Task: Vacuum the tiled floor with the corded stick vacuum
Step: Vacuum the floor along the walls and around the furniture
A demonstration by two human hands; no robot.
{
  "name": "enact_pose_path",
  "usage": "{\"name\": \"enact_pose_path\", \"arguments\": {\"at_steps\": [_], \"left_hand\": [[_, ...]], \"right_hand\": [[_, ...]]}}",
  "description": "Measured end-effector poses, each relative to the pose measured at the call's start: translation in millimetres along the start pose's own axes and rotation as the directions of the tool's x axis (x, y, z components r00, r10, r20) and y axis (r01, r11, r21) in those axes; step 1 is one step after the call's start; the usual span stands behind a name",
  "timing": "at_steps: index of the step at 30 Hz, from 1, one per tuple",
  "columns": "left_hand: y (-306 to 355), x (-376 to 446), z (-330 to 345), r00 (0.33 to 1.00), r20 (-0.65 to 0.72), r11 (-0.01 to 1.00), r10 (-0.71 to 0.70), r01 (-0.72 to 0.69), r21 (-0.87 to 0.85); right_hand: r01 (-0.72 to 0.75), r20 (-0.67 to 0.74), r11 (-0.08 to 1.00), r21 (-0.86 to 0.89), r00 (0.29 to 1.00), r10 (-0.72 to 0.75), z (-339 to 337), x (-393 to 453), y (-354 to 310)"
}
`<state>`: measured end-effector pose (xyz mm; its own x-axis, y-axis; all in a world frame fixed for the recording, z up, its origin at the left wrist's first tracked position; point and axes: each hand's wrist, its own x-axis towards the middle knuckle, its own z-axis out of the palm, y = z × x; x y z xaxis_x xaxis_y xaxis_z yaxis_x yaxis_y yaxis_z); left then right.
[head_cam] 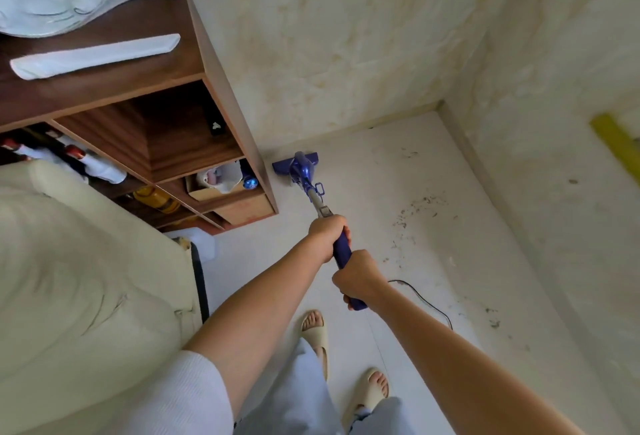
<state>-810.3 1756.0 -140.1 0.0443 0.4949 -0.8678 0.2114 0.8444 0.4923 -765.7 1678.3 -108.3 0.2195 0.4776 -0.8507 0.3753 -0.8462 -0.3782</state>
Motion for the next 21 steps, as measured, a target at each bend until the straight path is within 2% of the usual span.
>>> {"name": "enact_pose_path", "arguments": {"at_steps": [7,16,21], "left_hand": [[23,21,-25,1.0,0.01,0.993,-0.016,0.015,0.113],[21,25,-19,0.999,0.027,0.995,-0.023,0.021,0.1],[23,5,-11,0.998,0.05,0.998,-0.04,0.037,0.049]], "right_hand": [[-0.009,-0.013,1.0,0.014,1.0,0.009,15,18,-32],[-0.042,-0.027,0.997,-0.059,0.999,0.04,7,14,-30],[-0.002,-0.039,0.996,-0.094,0.999,-0.001,-9,-8,-27]]}}
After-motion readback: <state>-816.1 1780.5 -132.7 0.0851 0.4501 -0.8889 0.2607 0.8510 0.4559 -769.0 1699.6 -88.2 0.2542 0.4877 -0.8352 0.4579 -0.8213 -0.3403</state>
